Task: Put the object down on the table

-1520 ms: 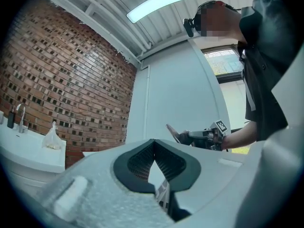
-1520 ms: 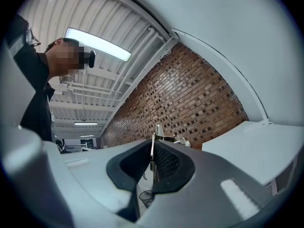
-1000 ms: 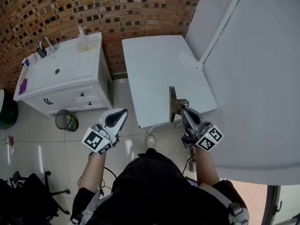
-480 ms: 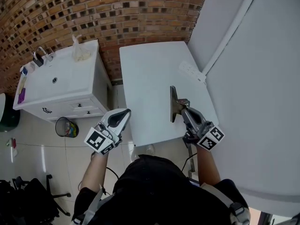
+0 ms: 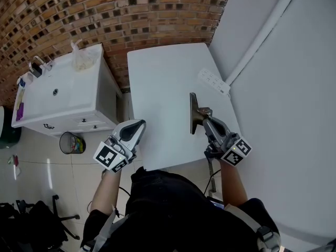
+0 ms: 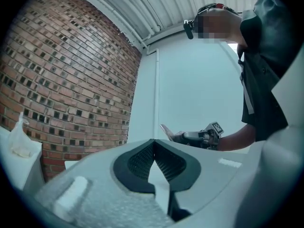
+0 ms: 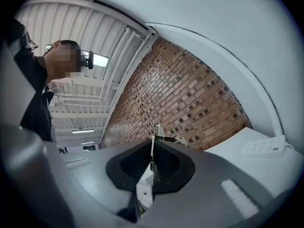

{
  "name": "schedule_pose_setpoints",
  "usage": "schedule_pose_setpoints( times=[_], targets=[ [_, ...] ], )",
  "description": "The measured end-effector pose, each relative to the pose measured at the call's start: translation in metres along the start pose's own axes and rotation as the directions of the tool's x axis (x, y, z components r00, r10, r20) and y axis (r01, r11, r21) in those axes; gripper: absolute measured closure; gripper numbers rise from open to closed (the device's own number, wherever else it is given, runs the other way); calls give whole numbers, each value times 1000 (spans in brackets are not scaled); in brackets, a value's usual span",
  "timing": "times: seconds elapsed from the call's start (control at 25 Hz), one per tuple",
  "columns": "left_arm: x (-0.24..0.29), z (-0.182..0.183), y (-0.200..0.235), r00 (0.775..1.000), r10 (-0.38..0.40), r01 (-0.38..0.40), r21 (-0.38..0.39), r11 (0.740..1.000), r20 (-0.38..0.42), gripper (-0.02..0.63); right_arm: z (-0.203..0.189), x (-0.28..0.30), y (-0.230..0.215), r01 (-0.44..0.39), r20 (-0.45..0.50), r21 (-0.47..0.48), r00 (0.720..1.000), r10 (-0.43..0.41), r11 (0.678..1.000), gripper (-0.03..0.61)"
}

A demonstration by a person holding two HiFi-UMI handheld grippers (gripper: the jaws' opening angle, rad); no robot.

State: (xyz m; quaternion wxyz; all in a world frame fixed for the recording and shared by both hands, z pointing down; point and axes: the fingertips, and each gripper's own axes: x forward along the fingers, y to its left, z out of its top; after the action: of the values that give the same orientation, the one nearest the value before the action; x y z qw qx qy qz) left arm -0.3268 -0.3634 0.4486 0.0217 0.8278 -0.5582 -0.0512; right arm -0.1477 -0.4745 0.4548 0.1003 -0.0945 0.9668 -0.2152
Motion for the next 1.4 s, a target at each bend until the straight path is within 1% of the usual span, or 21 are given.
schedule_pose_setpoints(
  times=[0.16,0.28,0.52,0.72,0.84,0.92,1.0,1.08,1.2,1.28,1.4],
  targets=[
    [6,-6,9,999,-18,17,-13,1000,-27,614,-1,7,-9,14,-1,11,1000,-14,1000,562],
    [13,-3,20,999,-21,21,-14,1000,-24,614,0,17,-16,30,1,21,1000,-30,999,562],
    [27,-1,35,997,-58,58,1,998,-47,614,4,32,-25,66,1,31,998,-66,997,561],
    [37,-5,49,994,-92,92,-13,996,-57,614,3,49,-40,100,-9,39,995,-100,994,562],
    [39,-22,53,990,-108,108,-7,994,-92,614,-15,60,-48,123,-59,58,991,-120,991,563],
    [43,-36,52,983,-136,138,4,990,-127,614,-29,66,-54,138,-88,82,987,-131,987,563],
    [46,-49,49,973,-170,171,-5,985,-157,614,-43,71,-61,154,-109,119,984,-141,981,563],
    [45,-60,48,968,-187,186,-22,982,-169,614,-58,75,-68,178,-131,164,979,-158,970,563],
    [43,-77,46,960,-204,198,-52,979,-192,614,-88,79,-85,219,-183,225,967,-179,949,562],
    [42,-90,42,950,-224,215,-63,975,-217,614,-109,87,-99,242,-227,267,957,-183,933,563],
    [40,-102,31,936,-258,249,-64,966,-241,614,-133,98,-117,290,-267,348,942,-202,892,563]
  ],
)
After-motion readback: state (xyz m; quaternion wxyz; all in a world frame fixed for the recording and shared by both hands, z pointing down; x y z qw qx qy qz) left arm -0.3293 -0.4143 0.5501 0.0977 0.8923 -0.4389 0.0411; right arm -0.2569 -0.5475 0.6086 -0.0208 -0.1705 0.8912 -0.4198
